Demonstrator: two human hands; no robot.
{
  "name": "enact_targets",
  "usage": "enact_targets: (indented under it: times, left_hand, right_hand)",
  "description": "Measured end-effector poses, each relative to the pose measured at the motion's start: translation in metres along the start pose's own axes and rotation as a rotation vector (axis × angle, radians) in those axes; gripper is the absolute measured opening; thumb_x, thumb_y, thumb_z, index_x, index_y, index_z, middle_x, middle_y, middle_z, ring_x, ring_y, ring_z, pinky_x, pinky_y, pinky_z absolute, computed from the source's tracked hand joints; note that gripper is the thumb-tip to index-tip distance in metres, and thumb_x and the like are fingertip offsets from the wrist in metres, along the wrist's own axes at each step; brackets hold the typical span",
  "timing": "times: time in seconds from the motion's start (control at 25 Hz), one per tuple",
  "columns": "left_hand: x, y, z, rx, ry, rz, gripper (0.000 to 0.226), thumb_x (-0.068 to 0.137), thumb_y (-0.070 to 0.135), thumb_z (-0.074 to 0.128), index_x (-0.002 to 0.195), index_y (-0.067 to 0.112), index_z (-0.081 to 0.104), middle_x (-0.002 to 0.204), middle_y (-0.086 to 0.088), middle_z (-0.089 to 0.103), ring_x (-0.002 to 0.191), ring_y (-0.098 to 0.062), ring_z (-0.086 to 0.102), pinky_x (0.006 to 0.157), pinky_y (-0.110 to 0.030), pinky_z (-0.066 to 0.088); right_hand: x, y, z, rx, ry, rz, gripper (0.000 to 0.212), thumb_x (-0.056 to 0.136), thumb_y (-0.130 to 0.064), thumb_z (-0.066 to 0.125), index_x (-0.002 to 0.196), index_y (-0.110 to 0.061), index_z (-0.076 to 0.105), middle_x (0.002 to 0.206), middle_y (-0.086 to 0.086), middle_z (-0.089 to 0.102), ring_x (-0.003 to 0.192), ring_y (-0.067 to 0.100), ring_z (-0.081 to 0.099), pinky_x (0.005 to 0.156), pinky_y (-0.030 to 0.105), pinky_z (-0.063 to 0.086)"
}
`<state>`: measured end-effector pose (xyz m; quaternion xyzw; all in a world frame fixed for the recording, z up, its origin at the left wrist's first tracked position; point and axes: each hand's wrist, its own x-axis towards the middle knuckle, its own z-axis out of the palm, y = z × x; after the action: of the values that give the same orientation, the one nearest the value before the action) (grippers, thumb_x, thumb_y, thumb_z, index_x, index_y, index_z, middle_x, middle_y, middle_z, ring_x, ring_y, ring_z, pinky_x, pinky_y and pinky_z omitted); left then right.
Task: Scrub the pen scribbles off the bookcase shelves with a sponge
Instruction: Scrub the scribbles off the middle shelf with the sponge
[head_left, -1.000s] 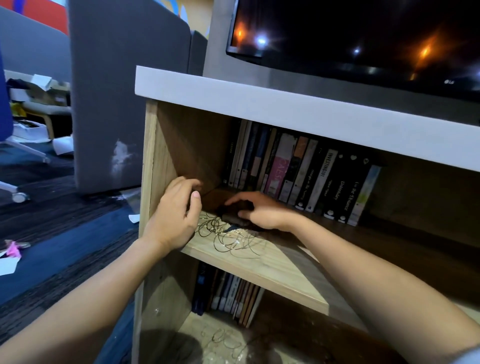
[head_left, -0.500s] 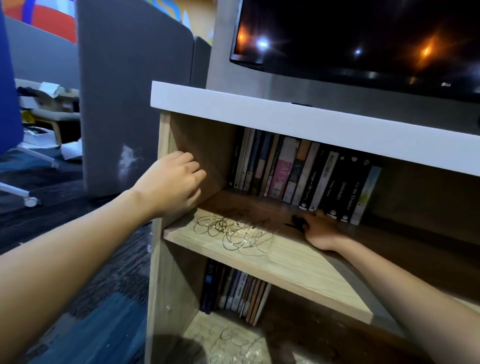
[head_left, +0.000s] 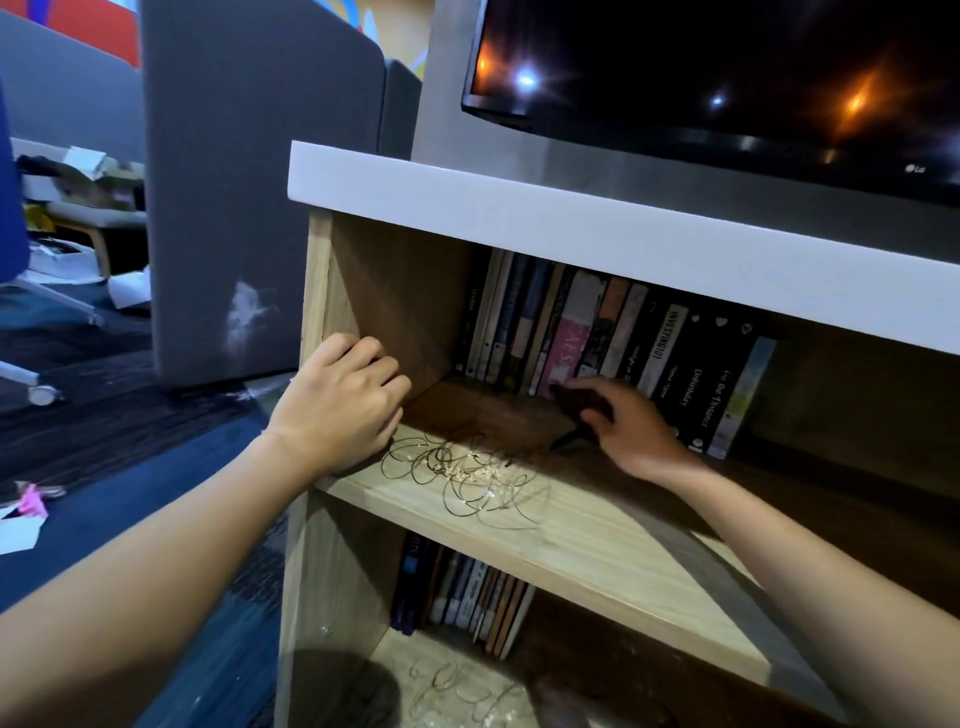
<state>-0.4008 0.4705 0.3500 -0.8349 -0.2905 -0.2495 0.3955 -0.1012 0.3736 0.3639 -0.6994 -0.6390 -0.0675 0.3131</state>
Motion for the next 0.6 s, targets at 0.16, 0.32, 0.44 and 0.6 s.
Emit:
enact_targets:
  times: [0.16, 0.32, 0.44, 0.6]
  left_hand:
    - [0.0, 0.0, 0.002, 0.015, 0.003, 0.0, 0.033, 0.087, 0.032, 0.039, 0.074, 0.013, 0.063, 0.077, -0.006, 0.064, 0.085, -0.03, 0.059, 0.076, -0.041, 0.032]
    - [0.0, 0.0, 0.003, 0.022, -0.006, 0.0, 0.036, 0.087, 0.034, 0.037, 0.077, 0.013, 0.065, 0.08, -0.007, 0.065, 0.086, -0.031, 0.059, 0.076, -0.041, 0.032]
    - [0.0, 0.0, 0.002, 0.034, -0.007, -0.006, 0.038, 0.087, 0.034, 0.036, 0.076, 0.013, 0.066, 0.078, -0.006, 0.065, 0.085, -0.031, 0.058, 0.077, -0.042, 0.033]
    - [0.0, 0.001, 0.004, 0.032, 0.007, -0.014, 0.037, 0.087, 0.034, 0.036, 0.077, 0.013, 0.065, 0.078, -0.006, 0.065, 0.085, -0.03, 0.059, 0.078, -0.042, 0.033]
  right_hand:
    - [0.003, 0.052, 0.006, -0.226, -0.097, 0.181, 0.028, 0.095, -0.004, 0.049, 0.119, -0.017, 0.053, 0.123, 0.015, 0.051, 0.117, 0.032, 0.048, 0.084, 0.029, 0.036]
    - [0.001, 0.054, 0.002, -0.417, -0.372, 0.216, 0.031, 0.099, -0.04, 0.045, 0.123, -0.019, 0.048, 0.13, 0.011, 0.044, 0.121, 0.031, 0.042, 0.088, 0.033, 0.035]
    - [0.009, 0.053, -0.001, -0.46, -0.32, 0.143, 0.035, 0.093, -0.046, 0.054, 0.116, -0.02, 0.057, 0.125, 0.01, 0.052, 0.12, 0.03, 0.047, 0.086, 0.032, 0.04]
    - [0.024, 0.048, 0.012, -0.478, -0.3, 0.14, 0.028, 0.094, -0.026, 0.054, 0.118, -0.014, 0.062, 0.115, 0.013, 0.064, 0.102, 0.029, 0.061, 0.079, 0.03, 0.048]
